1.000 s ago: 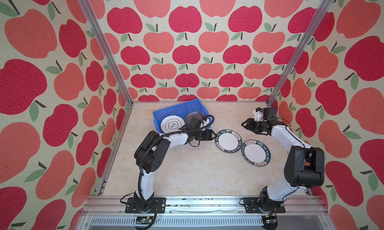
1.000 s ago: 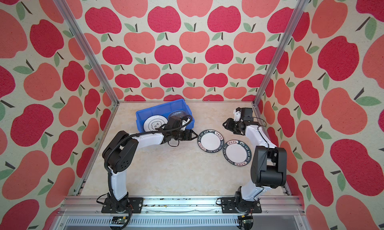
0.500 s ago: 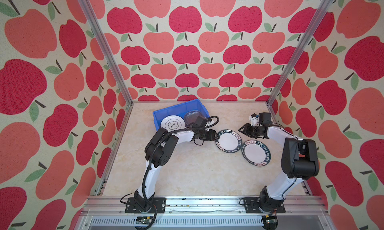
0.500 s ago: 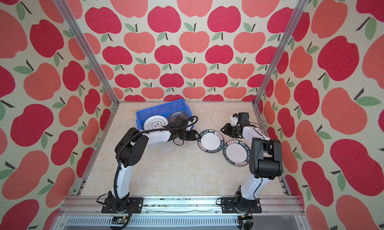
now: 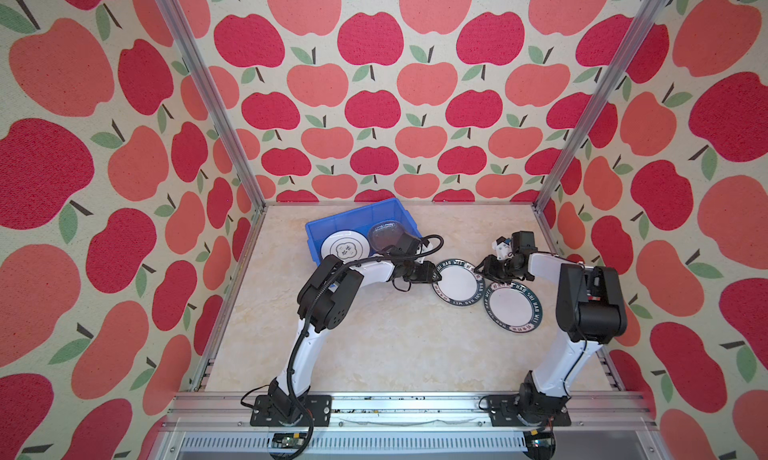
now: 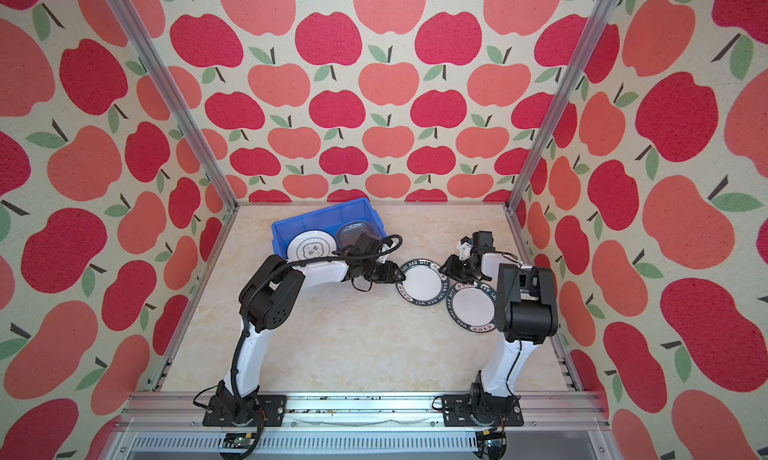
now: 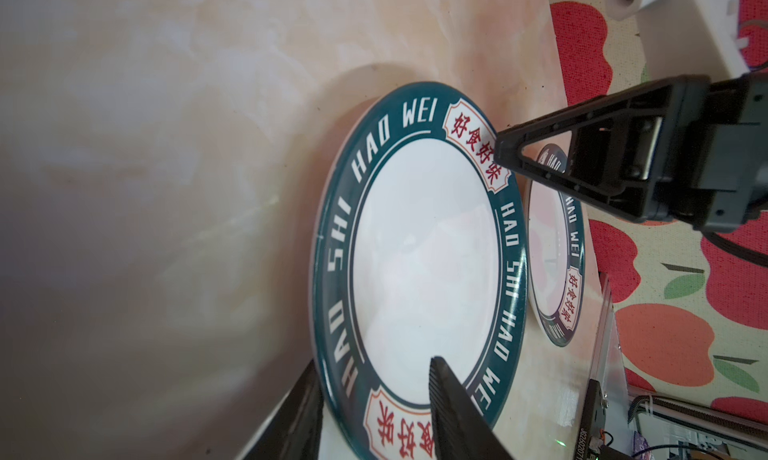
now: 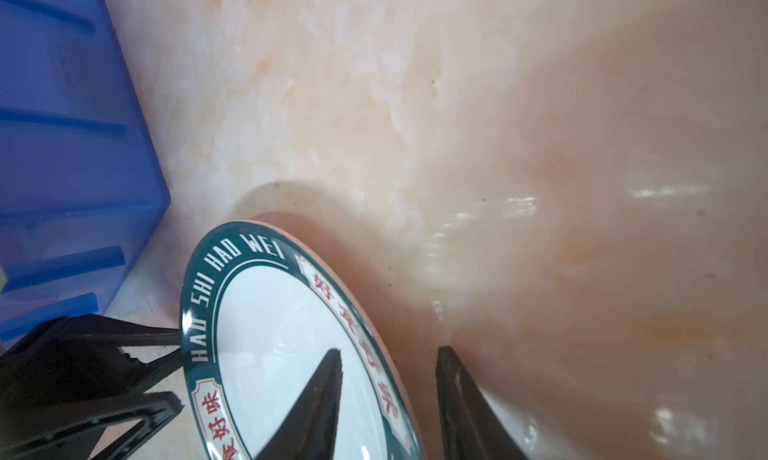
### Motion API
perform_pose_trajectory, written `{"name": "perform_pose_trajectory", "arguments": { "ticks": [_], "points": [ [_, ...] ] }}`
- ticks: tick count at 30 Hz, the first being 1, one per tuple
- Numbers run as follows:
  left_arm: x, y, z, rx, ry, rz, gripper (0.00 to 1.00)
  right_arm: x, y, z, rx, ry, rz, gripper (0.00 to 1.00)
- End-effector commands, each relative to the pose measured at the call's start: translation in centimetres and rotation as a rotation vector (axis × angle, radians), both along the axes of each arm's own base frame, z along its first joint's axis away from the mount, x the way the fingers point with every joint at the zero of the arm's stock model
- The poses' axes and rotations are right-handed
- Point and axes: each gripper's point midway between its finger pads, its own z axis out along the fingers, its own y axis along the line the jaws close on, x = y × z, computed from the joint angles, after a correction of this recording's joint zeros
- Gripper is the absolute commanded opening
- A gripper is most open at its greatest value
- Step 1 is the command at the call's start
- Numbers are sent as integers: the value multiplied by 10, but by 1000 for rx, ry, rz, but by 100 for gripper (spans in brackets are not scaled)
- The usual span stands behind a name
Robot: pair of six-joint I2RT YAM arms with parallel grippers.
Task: Place the plates into the plastic bin on the countertop
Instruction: 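Grasp the nearer green-rimmed plate edge with left gripper while right gripper approaches, then tilt the green-rimmed plate up with left gripper and grip it with right gripper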
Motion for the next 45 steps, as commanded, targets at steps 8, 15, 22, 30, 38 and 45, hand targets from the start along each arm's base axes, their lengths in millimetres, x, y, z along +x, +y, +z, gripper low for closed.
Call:
{"name": "perform_pose_trajectory", "arguments": {
  "ticks": [8,15,22,30,38,45],
  "points": [
    [6,17,-21,10,101,53,39,-12,26,-2,158,49,94,36],
    [8,26,-20,12,101,71,31,-28,54,8,220,54,150,34],
    [8,31,-7,0,75,76,28,-34,80,29,327,21,173,26],
    [6,33,18,-25,35,80,27,-37,84,63,367,-27,176,0],
    [5,55,108,-52,-156,143,99,-40,75,116,275,-114,165,0],
    [-4,127,205,38,-384,325,99,-26,89,187,153,-278,193,0]
  ]
}}
